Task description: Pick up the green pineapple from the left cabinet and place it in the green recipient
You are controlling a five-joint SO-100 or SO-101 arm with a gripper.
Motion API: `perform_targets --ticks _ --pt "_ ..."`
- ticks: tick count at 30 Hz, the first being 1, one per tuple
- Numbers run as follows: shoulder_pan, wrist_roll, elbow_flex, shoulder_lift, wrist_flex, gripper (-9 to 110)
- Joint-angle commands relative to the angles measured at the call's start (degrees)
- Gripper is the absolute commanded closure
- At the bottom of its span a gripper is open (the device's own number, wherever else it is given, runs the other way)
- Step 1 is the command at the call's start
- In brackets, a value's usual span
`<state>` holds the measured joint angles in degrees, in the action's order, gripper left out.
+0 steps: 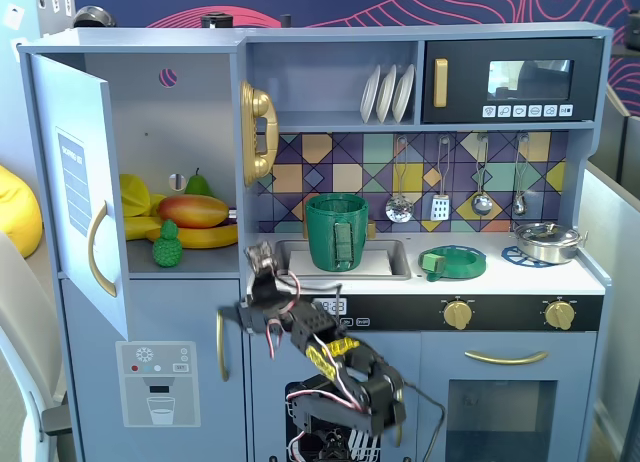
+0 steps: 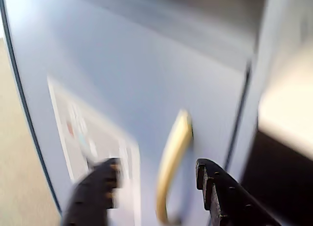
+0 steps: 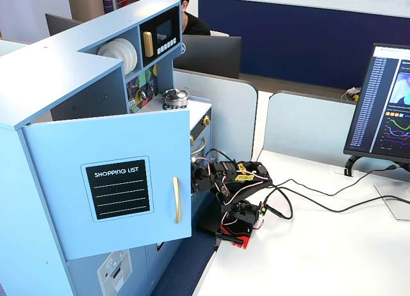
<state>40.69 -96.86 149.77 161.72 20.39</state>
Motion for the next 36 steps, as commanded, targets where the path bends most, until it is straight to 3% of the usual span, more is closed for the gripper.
perform_targets --ticks 1,11,25,36 --pt "0.7 2.0 -11.9 -8.2 -5.9 72" --pt "0.4 7.2 -19.7 -20.8 -14.4 54" --pt "1.5 4.8 -38.5 -48.3 -27.9 50" --pt "1.2 3.3 -51.3 -62.7 -31.8 53"
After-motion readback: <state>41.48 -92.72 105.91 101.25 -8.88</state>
